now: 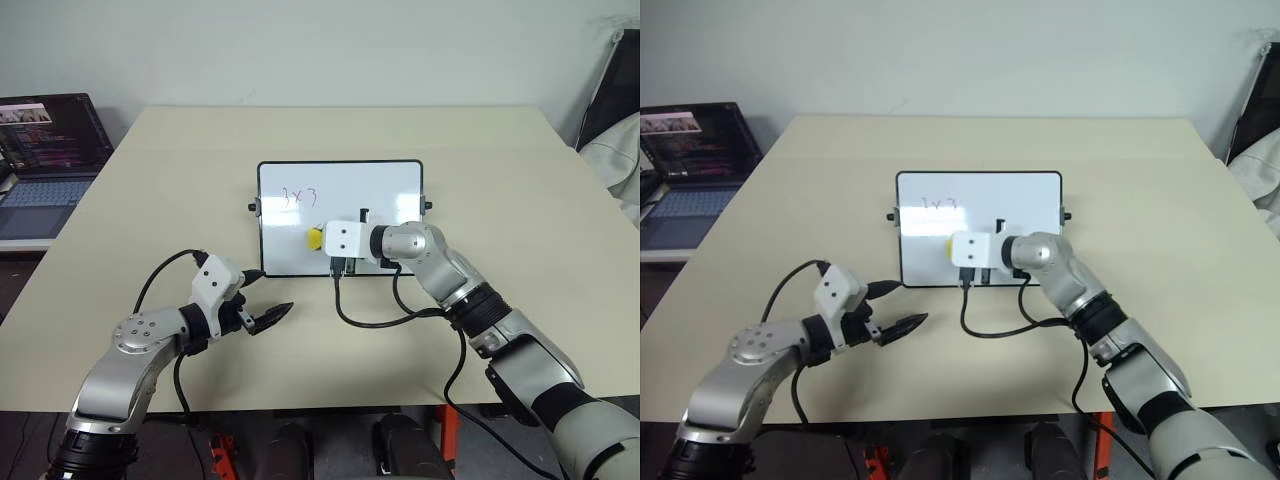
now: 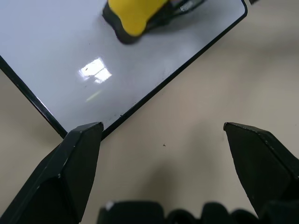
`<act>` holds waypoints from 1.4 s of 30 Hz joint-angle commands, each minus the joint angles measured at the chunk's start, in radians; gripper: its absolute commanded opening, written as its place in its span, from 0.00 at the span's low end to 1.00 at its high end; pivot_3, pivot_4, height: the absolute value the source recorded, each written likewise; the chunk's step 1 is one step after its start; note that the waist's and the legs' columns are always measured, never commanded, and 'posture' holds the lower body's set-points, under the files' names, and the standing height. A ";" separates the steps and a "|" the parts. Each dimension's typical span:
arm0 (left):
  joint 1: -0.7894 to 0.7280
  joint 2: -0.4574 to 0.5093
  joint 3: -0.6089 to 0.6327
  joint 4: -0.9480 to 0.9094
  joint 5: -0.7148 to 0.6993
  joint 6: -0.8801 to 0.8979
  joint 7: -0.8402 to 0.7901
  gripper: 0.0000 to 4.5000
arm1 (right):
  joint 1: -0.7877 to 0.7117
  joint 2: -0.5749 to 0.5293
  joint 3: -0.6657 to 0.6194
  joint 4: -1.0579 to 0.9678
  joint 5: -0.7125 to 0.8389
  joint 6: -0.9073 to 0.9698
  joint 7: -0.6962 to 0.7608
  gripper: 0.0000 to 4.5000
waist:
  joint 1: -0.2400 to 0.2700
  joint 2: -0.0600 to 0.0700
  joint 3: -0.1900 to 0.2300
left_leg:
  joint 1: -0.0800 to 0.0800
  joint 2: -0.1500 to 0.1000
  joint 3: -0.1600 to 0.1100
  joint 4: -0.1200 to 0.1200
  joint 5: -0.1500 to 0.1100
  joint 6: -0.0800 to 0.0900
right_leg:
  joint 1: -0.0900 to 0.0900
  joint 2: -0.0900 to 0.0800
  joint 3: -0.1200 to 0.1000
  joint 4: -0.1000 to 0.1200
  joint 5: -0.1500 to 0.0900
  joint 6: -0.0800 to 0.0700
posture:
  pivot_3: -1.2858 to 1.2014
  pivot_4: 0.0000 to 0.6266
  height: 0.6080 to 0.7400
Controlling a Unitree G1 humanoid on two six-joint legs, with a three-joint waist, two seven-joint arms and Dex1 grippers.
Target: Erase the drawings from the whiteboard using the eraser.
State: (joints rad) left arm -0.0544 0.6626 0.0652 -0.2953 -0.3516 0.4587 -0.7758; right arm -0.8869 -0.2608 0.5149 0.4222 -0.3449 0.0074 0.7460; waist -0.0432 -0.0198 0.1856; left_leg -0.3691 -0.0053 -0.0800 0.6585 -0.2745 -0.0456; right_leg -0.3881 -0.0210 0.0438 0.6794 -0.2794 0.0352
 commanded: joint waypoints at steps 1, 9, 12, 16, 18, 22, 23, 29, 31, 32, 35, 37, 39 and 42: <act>-0.002 -0.001 0.004 -0.036 -0.006 -0.009 -0.001 1.00 | -0.068 0.020 -0.013 0.093 -0.060 -0.038 -0.120 0.21 | -0.004 0.000 0.000 | 0.000 0.000 0.000 0.000 0.000 0.000 | 0.000 0.000 0.000 0.000 0.000 0.000 | 0.52 0.24 1.00; -0.009 -0.010 -0.009 -0.050 -0.007 0.004 0.011 1.00 | -0.100 0.043 0.036 0.188 -0.076 -0.062 -0.034 0.21 | -0.012 0.000 0.000 | 0.001 0.000 0.000 0.001 0.000 0.000 | 0.001 0.000 0.000 0.001 0.000 0.000 | 0.52 0.24 1.00; -0.012 -0.011 -0.009 -0.065 -0.011 0.017 0.016 1.00 | -0.068 0.025 0.050 0.152 -0.076 -0.053 0.036 0.21 | -0.012 0.000 0.000 | 0.001 0.000 0.000 0.000 0.000 0.000 | 0.001 0.000 0.000 0.001 0.000 0.000 | 0.52 0.24 1.00; -0.017 -0.010 -0.010 -0.088 -0.019 0.044 0.024 1.00 | -0.093 0.021 0.025 0.170 -0.120 -0.069 -0.076 0.21 | -0.012 0.000 0.000 | 0.001 0.000 -0.001 0.000 0.000 0.000 | 0.001 0.000 0.000 0.001 0.000 0.000 | 0.52 0.24 1.00; -0.021 -0.011 -0.012 -0.094 -0.021 0.054 0.026 1.00 | -0.132 0.031 0.001 0.205 -0.132 -0.075 -0.159 0.21 | -0.012 0.001 0.000 | 0.001 0.000 -0.001 0.000 0.000 0.000 | 0.001 0.000 0.000 0.001 0.000 0.000 | 0.52 0.24 1.00; -0.031 -0.013 -0.015 -0.096 -0.022 0.065 0.025 1.00 | -0.119 0.036 0.035 0.193 -0.116 -0.075 -0.084 0.21 | -0.009 0.001 0.000 | 0.002 0.000 -0.001 0.001 0.002 0.001 | 0.002 0.000 0.000 0.001 0.001 -0.001 | 0.52 0.24 1.00; -0.032 -0.014 -0.015 -0.095 -0.022 0.065 0.024 1.00 | -0.110 0.037 0.044 0.184 -0.115 -0.072 -0.062 0.21 | -0.009 0.001 0.000 | 0.003 0.000 -0.001 0.001 0.002 0.001 | 0.003 0.000 0.000 0.001 0.001 -0.001 | 0.52 0.24 1.00; -0.014 -0.013 -0.009 -0.074 -0.015 0.038 0.009 1.00 | -0.039 0.017 0.076 0.091 -0.116 -0.057 0.063 0.21 | -0.011 0.001 0.000 | 0.003 0.000 -0.001 -0.001 0.001 0.000 | 0.002 0.000 0.000 0.000 0.000 -0.001 | 0.52 0.24 1.00; -0.008 -0.013 -0.007 -0.070 -0.014 0.031 0.007 1.00 | -0.044 0.023 0.043 0.079 -0.116 -0.057 0.012 0.21 | -0.011 0.001 0.000 | 0.002 0.000 -0.001 -0.002 0.001 0.000 | 0.002 0.000 0.000 0.000 0.001 -0.001 | 0.52 0.24 1.00; -0.005 -0.013 -0.005 -0.067 -0.013 0.027 0.007 1.00 | -0.049 0.028 0.013 0.067 -0.101 -0.052 -0.018 0.21 | -0.011 0.001 0.000 | 0.003 0.000 -0.001 -0.002 0.001 0.000 | 0.002 0.000 0.000 0.000 0.000 -0.001 | 0.52 0.24 1.00; 0.001 -0.015 0.006 -0.062 -0.014 0.020 0.011 1.00 | -0.015 0.043 -0.095 -0.053 0.004 0.036 -0.019 0.21 | -0.008 0.001 0.001 | 0.002 0.000 -0.001 -0.002 0.001 0.000 | 0.001 0.000 0.000 0.000 0.000 -0.001 | 0.52 0.24 1.00; 0.001 -0.018 0.018 -0.058 -0.017 0.016 0.018 1.00 | 0.046 0.036 -0.178 -0.215 0.099 0.147 0.022 0.21 | -0.001 0.001 0.001 | -0.001 0.000 -0.002 -0.002 0.001 0.000 | -0.001 0.000 0.000 -0.001 0.001 -0.001 | 0.52 0.24 1.00; -0.006 -0.025 0.031 -0.053 -0.025 0.015 0.027 1.00 | 0.110 0.020 -0.230 -0.360 0.160 0.249 0.050 0.21 | 0.004 0.001 0.001 | -0.005 0.000 -0.004 -0.002 0.001 0.000 | -0.003 -0.001 -0.001 -0.002 0.000 -0.001 | 0.52 0.24 1.00; -0.026 -0.042 0.056 -0.042 -0.034 0.011 0.044 1.00 | 0.221 -0.008 -0.300 -0.558 0.238 0.390 0.061 0.21 | 0.011 0.001 0.001 | -0.015 0.000 -0.004 -0.002 0.000 -0.001 | -0.012 -0.001 -0.002 -0.003 0.000 0.000 | 0.52 0.24 1.00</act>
State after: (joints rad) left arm -0.0634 0.6273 0.0823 -0.3284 -0.3614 0.4910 -0.7448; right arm -0.6883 -0.2590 0.2583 -0.0286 -0.1566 0.3331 0.8023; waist -0.0327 -0.0191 0.1863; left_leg -0.3862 -0.0056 -0.0834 0.6564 -0.2742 -0.0465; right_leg -0.4037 -0.0222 0.0423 0.6773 -0.2795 0.0351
